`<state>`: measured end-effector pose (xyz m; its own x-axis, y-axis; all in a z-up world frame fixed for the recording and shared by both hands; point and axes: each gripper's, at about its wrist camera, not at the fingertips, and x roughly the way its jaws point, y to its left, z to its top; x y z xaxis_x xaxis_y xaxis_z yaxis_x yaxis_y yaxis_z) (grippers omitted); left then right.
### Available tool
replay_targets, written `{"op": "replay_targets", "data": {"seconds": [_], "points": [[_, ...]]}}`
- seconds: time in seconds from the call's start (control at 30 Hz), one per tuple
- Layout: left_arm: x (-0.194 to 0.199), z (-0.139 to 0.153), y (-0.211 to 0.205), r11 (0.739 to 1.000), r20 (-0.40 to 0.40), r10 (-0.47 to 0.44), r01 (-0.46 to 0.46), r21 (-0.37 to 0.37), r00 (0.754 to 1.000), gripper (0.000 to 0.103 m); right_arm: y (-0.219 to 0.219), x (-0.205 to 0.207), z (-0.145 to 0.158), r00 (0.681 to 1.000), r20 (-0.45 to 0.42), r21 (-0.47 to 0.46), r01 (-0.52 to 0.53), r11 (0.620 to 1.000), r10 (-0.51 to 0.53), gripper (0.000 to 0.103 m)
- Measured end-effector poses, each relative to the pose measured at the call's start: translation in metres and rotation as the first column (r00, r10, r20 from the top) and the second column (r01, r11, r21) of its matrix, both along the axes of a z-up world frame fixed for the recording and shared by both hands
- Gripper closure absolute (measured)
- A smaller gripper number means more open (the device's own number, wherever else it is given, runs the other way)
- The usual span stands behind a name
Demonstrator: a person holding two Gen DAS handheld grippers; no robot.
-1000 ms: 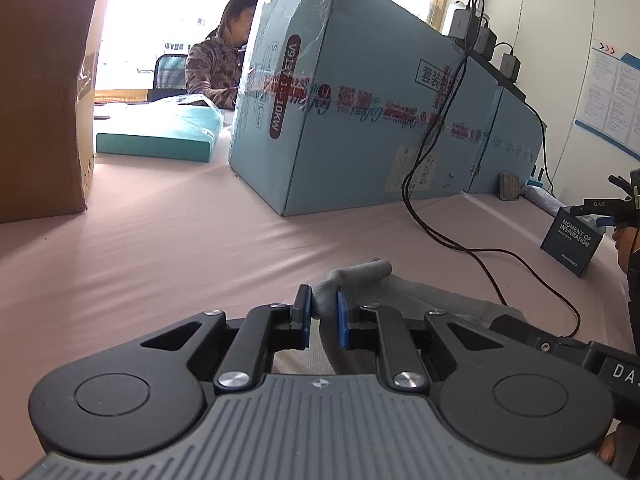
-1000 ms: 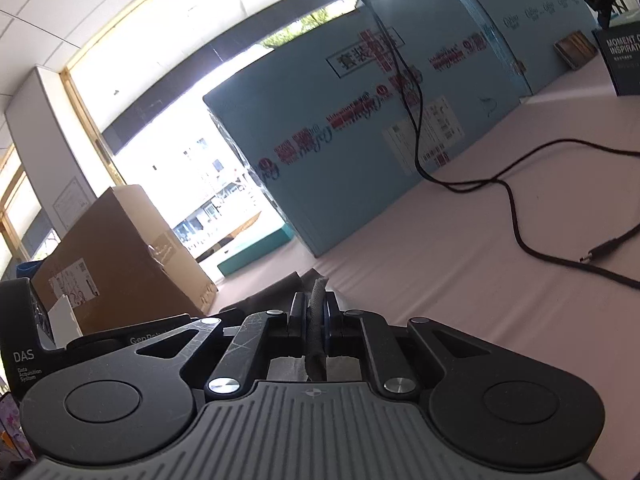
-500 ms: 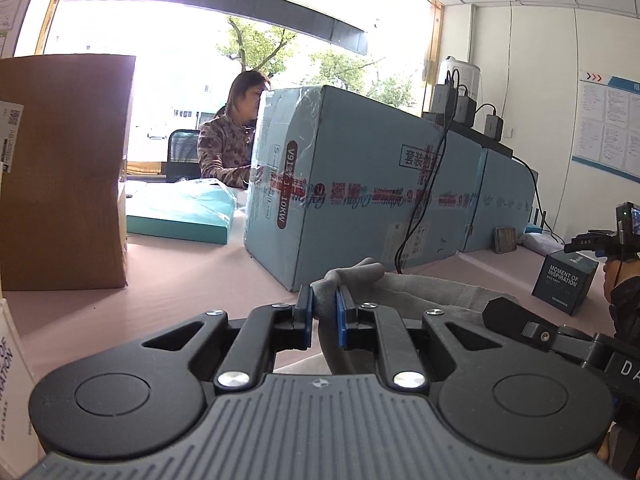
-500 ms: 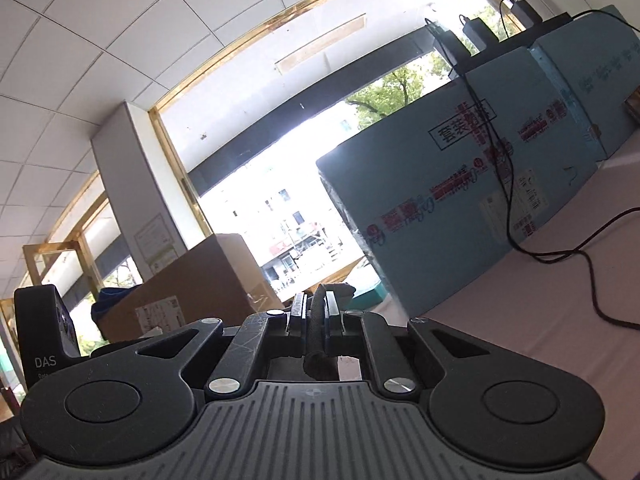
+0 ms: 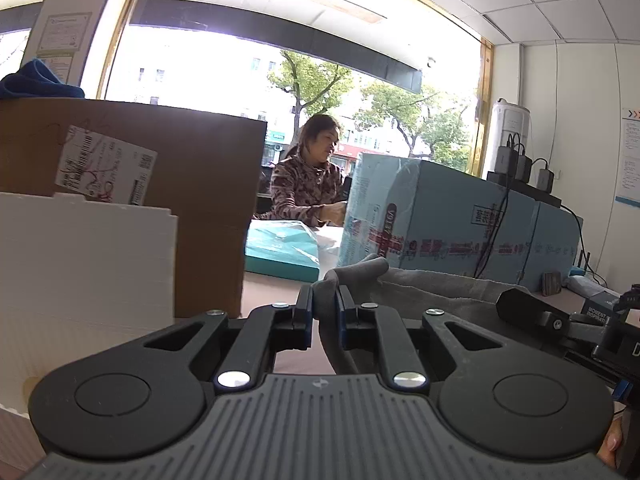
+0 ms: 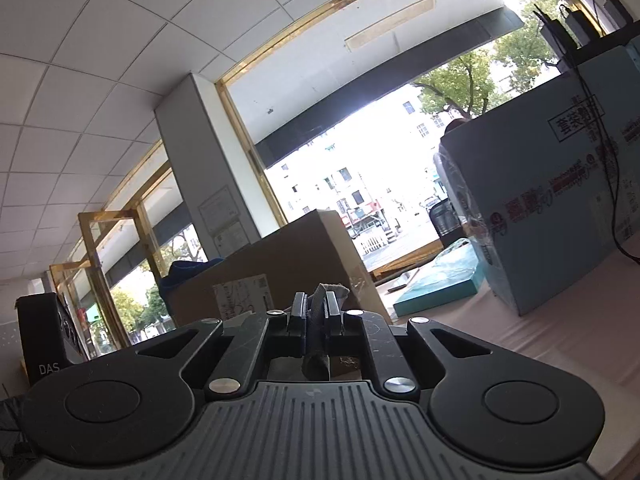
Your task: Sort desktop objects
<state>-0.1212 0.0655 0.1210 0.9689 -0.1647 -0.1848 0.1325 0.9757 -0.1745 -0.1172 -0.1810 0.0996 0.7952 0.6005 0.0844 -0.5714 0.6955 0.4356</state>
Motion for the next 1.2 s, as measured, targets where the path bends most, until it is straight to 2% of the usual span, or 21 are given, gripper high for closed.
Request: {"op": "replay_targets", "data": {"seconds": [0.4,0.73,0.97,1.2], "points": [[-0.047,0.006,0.09,0.985,0.004,0.173,-0.173,-0.012,0.985,0.093,0.092,-0.004,0.019,0.99,0.022,-0.065,-0.135,0.989,0.136,0.095],[-0.057,0.005,0.13,0.97,-0.013,0.241,-0.241,-0.014,0.97,0.093,0.145,0.003,0.028,0.978,0.024,-0.139,-0.203,0.969,0.208,0.095],[-0.039,-0.007,0.146,0.959,-0.071,0.28,-0.282,-0.016,0.957,0.093,0.178,0.04,0.021,0.97,-0.064,-0.227,-0.243,0.943,0.234,0.096],[-0.023,-0.022,0.164,0.953,-0.166,0.293,-0.302,-0.031,0.941,0.093,0.204,0.075,0.012,0.956,-0.168,-0.354,-0.285,0.891,0.239,0.095]]}}
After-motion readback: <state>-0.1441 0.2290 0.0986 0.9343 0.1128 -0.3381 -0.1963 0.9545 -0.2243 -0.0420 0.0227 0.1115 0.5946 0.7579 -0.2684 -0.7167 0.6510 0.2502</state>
